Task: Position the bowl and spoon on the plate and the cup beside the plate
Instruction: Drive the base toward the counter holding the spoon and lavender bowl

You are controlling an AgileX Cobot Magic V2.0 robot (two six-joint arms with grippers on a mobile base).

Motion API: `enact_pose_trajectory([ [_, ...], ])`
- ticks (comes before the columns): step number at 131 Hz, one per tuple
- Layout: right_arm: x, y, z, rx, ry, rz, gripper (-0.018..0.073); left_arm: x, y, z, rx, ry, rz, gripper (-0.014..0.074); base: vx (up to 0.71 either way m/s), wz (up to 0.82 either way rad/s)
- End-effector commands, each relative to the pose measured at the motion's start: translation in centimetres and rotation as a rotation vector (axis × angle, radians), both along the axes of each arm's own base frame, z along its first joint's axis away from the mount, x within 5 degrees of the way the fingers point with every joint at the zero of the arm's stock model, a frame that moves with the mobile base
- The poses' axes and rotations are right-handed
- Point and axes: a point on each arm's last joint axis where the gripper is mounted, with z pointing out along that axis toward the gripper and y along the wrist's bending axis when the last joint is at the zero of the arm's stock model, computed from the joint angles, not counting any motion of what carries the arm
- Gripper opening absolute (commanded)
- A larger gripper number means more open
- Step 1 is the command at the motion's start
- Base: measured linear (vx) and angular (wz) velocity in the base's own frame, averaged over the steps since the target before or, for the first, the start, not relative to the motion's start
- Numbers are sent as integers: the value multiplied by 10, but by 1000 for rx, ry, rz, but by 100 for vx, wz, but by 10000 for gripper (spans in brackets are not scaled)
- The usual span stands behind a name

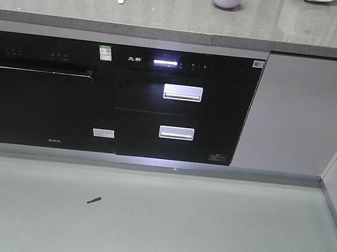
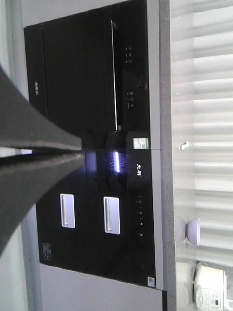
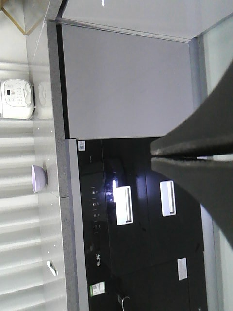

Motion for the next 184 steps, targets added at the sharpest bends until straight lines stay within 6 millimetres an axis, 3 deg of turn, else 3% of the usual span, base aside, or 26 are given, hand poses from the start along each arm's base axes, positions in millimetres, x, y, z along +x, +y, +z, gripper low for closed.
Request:
enact_pose_trajectory([
  [1, 0, 0, 4, -11, -64, -1, -7, 0, -1, 5, -15, -85, -10, -6, 24, -4],
  [184, 0, 0, 4, -11, -64, -1, -7, 0, -1, 5, -15, -85, -10, -6, 25, -1],
])
